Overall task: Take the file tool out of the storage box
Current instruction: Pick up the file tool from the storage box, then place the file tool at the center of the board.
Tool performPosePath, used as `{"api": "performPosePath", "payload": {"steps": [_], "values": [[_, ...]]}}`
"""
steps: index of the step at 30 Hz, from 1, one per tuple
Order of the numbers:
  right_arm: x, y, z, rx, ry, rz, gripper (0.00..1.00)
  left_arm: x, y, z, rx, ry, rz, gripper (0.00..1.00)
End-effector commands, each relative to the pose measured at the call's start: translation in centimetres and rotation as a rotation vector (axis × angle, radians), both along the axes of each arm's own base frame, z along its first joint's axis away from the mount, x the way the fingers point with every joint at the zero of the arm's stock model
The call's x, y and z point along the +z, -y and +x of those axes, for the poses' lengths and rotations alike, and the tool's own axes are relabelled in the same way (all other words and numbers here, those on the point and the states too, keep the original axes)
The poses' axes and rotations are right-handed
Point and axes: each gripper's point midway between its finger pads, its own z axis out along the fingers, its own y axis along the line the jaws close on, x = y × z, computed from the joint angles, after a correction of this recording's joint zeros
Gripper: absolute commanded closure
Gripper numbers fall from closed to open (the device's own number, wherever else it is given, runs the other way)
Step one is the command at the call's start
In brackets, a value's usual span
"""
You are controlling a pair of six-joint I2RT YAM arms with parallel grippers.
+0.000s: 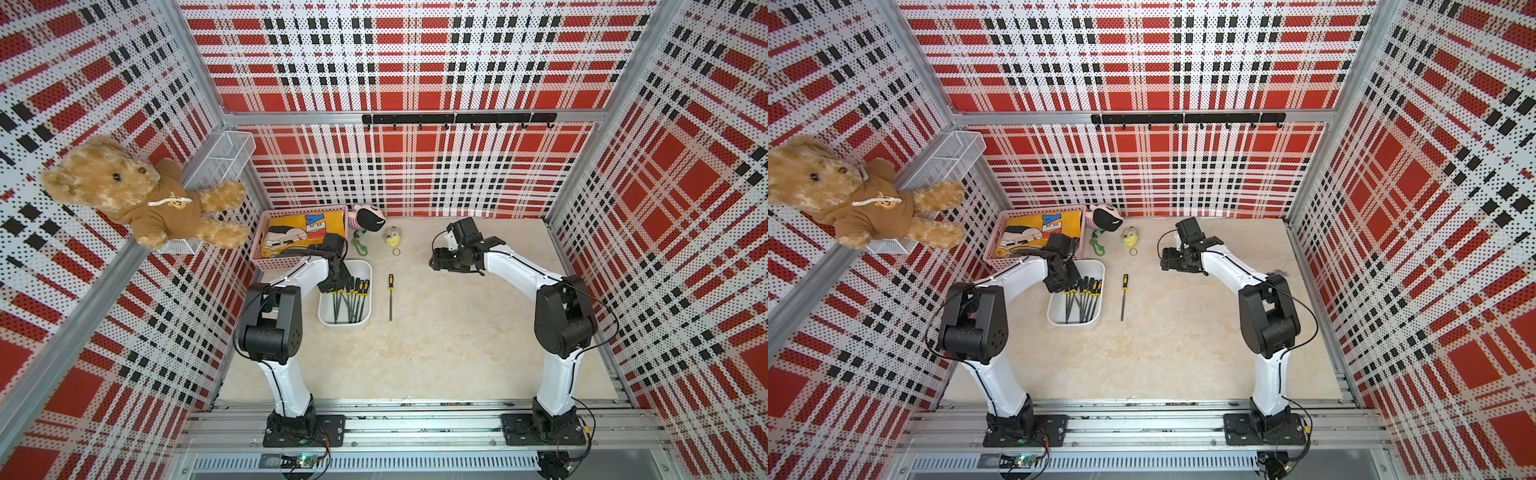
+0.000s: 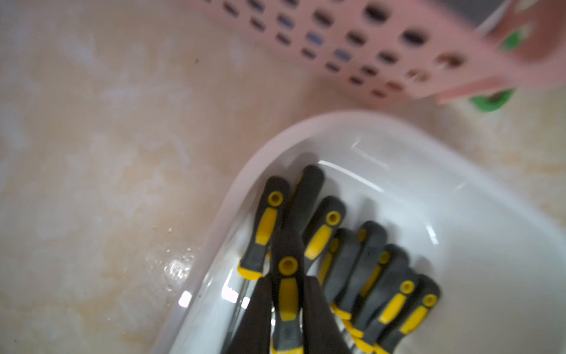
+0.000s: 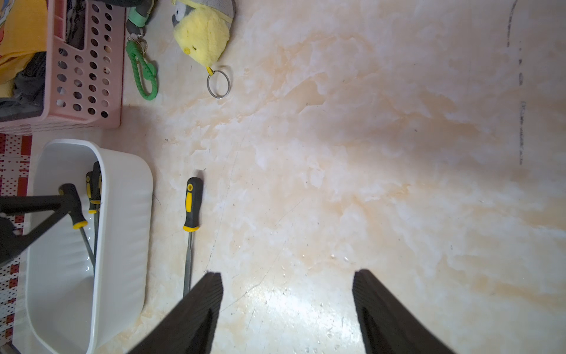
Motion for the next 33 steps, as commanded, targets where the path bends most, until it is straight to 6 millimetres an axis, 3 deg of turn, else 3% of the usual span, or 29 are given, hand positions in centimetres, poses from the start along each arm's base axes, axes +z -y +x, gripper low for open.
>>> {"api": "performPosePath", "payload": {"steps": [1,3,4,8,13,16,22,33], "values": [[-0.3,-0.1,0.3,-0.013,0.001,0.003,0.25,3.5,3.0,2.7,-0.094,0.08,0.006,1.0],[-0.3,0.0,0.5,-0.024,0.006,0.005,0.25,5.2,5.4,4.3,-0.152,0.126,-0.001,1.0],[-0.2,0.0,0.6,-0.032,0.011,0.004,0.25,5.9,7.8,4.9,-0.205,0.144,-0.01,1.0],[0.3,0.6,0.9,-0.07,0.028,0.008,0.25,7.3,13.2,7.3,-0.328,0.168,-0.017,1.0],[1.2,2.4,0.6,-0.136,0.066,0.019,0.25,6.2,19.8,7.8,-0.472,0.156,-0.028,1.0],[1.1,3.9,0.0,-0.184,0.055,0.041,0.25,4.3,22.0,7.2,-0.513,0.116,-0.03,1.0],[0.2,5.1,-1.1,-0.195,0.03,0.029,0.25,0.8,23.0,5.4,-0.543,0.037,-0.007,1.0],[-0.6,5.0,-1.3,-0.196,0.017,0.037,0.25,-4.1,21.5,2.3,-0.526,-0.079,0.025,1.0]]}}
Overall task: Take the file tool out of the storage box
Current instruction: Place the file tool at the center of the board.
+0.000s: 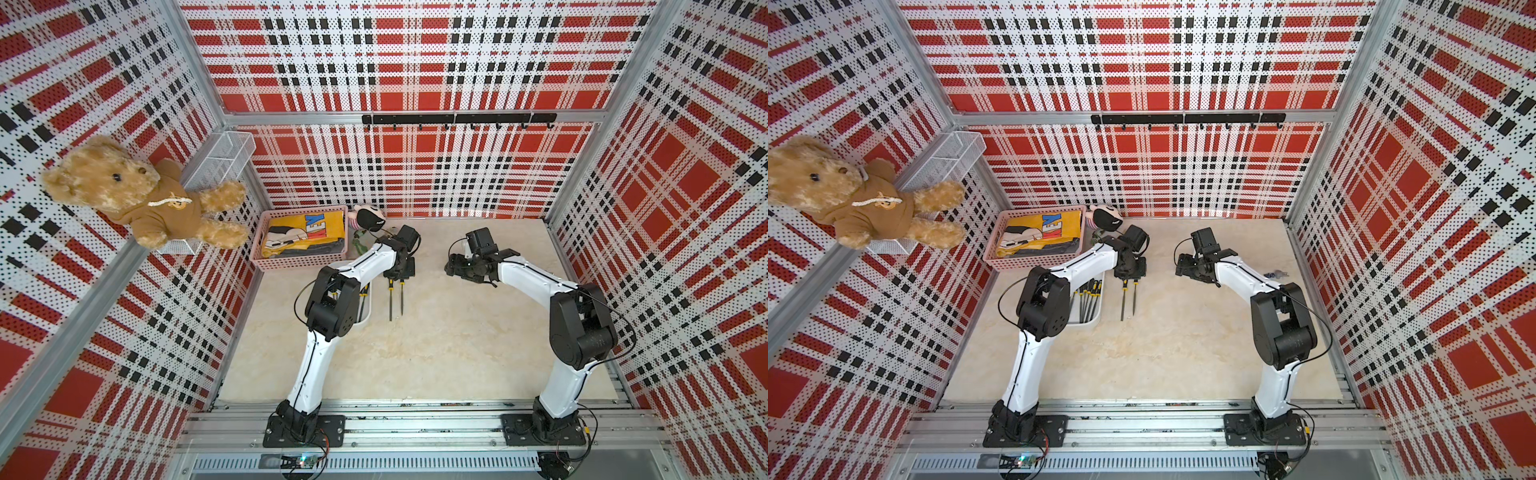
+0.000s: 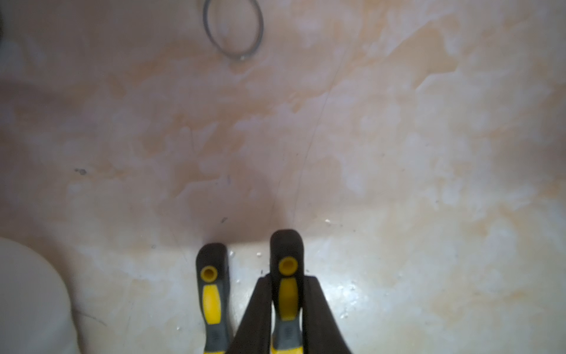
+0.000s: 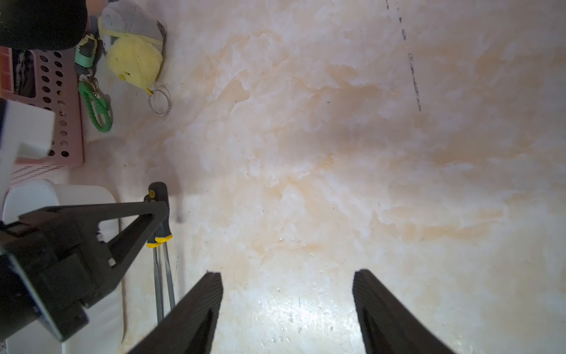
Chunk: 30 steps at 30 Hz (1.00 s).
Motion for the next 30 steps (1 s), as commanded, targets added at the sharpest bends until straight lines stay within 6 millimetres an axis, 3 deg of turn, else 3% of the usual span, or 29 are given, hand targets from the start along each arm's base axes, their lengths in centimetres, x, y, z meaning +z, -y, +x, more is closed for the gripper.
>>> {"api": "performPosePath", "payload": {"steps": [1,14,19,30], "values": [[1.0,-0.3,-0.1,0.002,0.03,0.018,0.25,-0.6,-0.1,-0.5,0.008,-0.004,-0.001,1.0],[0.9,-0.4,0.1,0.003,0.026,0.019,0.25,-1.8,-0.4,-1.2,0.02,-0.028,-0.008,1.0],[0.8,-0.4,0.1,0.003,0.026,0.02,0.25,-1.5,-0.7,-1.0,0.028,-0.019,-0.003,0.84],[0.8,-0.7,0.5,0.008,0.027,0.03,0.24,1.8,0.2,1.2,0.045,0.04,-0.09,0.74]]}}
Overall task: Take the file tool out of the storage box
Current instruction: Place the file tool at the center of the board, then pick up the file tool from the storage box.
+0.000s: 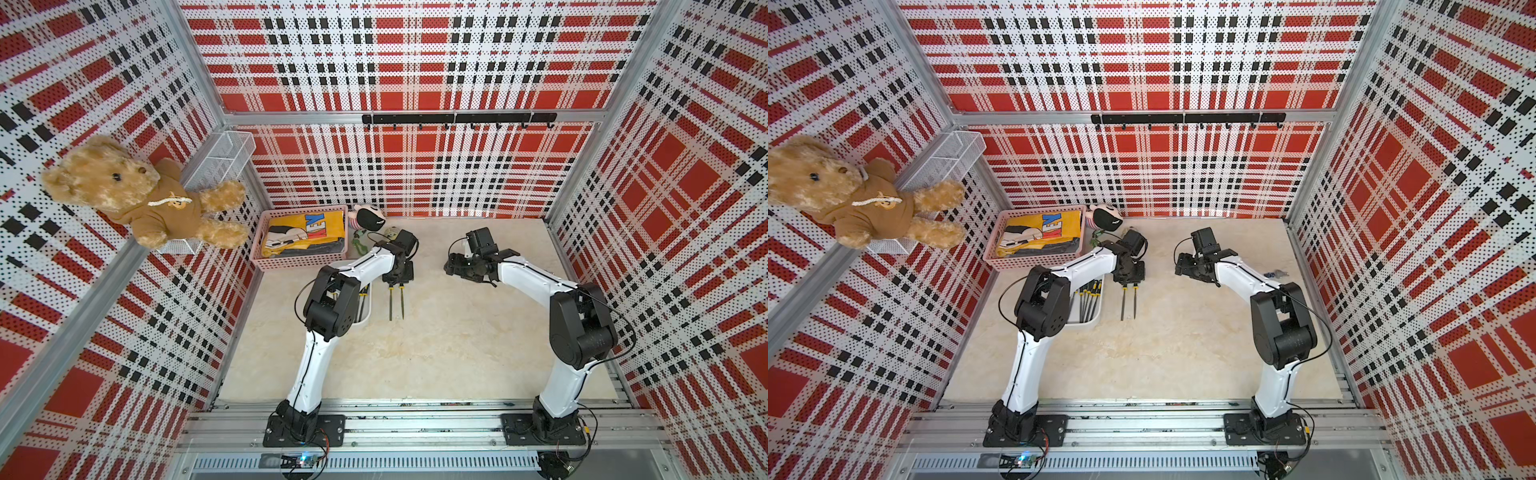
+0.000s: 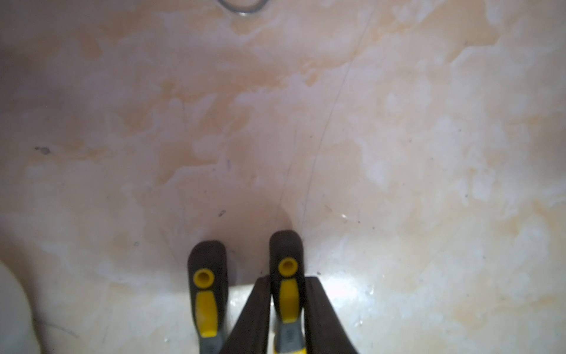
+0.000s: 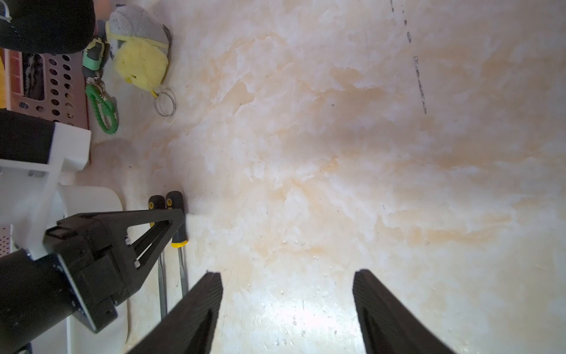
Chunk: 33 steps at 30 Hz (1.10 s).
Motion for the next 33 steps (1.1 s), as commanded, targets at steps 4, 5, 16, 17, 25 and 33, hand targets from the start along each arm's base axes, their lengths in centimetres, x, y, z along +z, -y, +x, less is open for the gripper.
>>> {"api": "performPosePath", "payload": {"steps": [4,5,16,17,25,33], "values": [[1.0,-0.5,0.4,0.001,0.027,0.021,0.24,3.3,0.6,1.2,0.004,0.054,-0.054,0.67],[1.0,-0.6,0.5,0.001,0.028,0.022,0.24,3.5,0.6,1.3,0.004,0.057,-0.055,0.67],[1.6,-0.6,0.7,-0.001,0.041,0.029,0.24,11.0,-1.7,3.1,0.055,0.205,-0.039,0.62],[1.6,-0.6,0.7,-0.001,0.041,0.031,0.24,12.2,-2.8,3.3,0.071,0.224,-0.044,0.62],[1.2,-0.7,0.5,0.0,0.032,0.035,0.24,11.5,-15.0,1.4,0.212,0.163,0.058,0.63],[0.7,-1.1,0.7,0.008,0.017,0.044,0.24,7.1,-21.3,-0.8,0.315,0.091,0.111,0.66]]}}
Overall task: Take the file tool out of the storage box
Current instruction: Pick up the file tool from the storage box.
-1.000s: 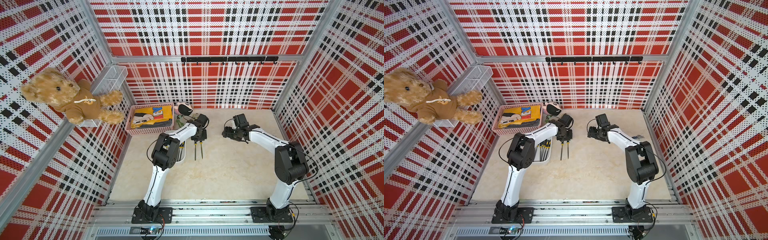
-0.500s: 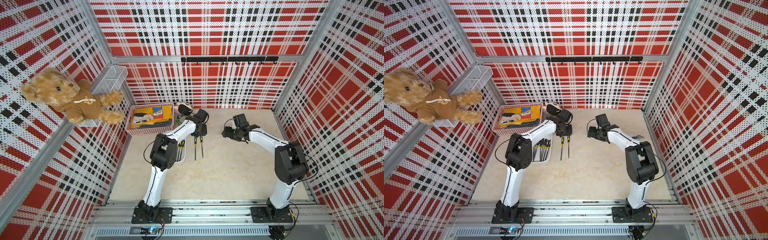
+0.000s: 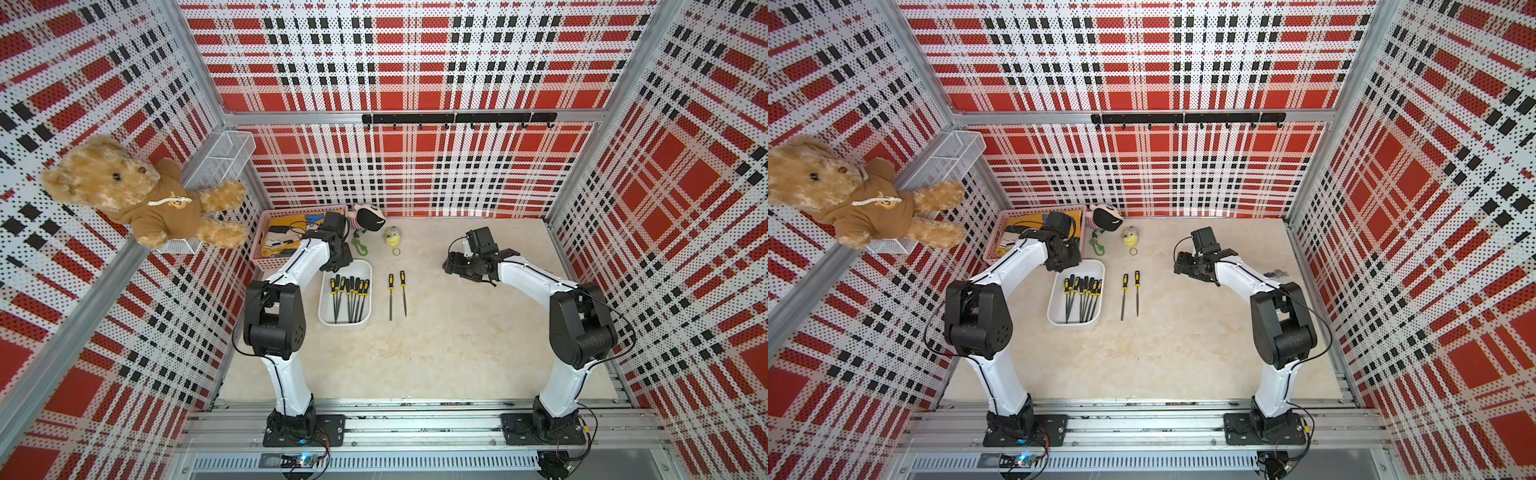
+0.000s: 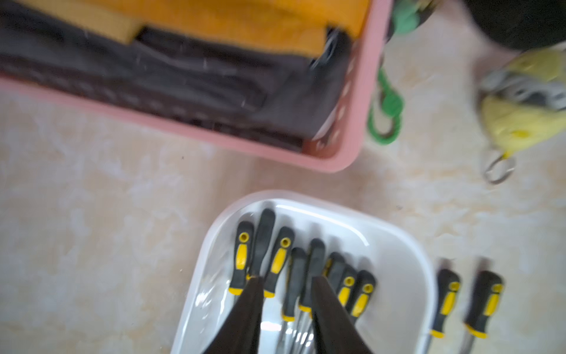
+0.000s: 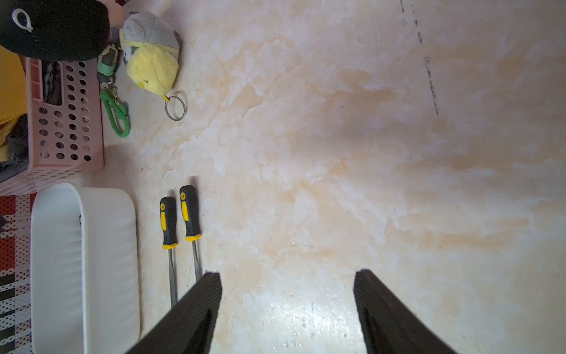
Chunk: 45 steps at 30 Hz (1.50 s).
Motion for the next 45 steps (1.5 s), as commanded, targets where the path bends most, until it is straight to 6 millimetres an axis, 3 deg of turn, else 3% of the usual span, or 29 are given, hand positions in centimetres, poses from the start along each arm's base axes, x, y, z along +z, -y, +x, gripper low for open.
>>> {"api": "performPosePath", "payload": {"steps": [1,8,19,32,45], "values": [[0.5,-0.6,0.6,0.008,0.014,0.009,0.24,-0.8,-0.5,0.1,-0.011,0.007,0.018,0.67],[0.1,-0.5,0.6,0.006,0.004,0.002,0.24,-3.2,-1.2,0.5,-0.003,-0.021,0.022,0.68],[-0.7,-0.1,0.1,0.001,-0.016,-0.012,0.24,-6.0,0.2,-0.2,-0.032,-0.078,0.004,0.69],[-1.0,-0.1,0.0,-0.006,-0.024,-0.008,0.24,-7.4,1.3,-1.7,-0.068,-0.122,0.006,0.78],[-1.4,0.0,-0.3,-0.005,-0.033,-0.017,0.24,-8.6,0.3,-2.7,-0.044,-0.155,0.032,0.75]]}}
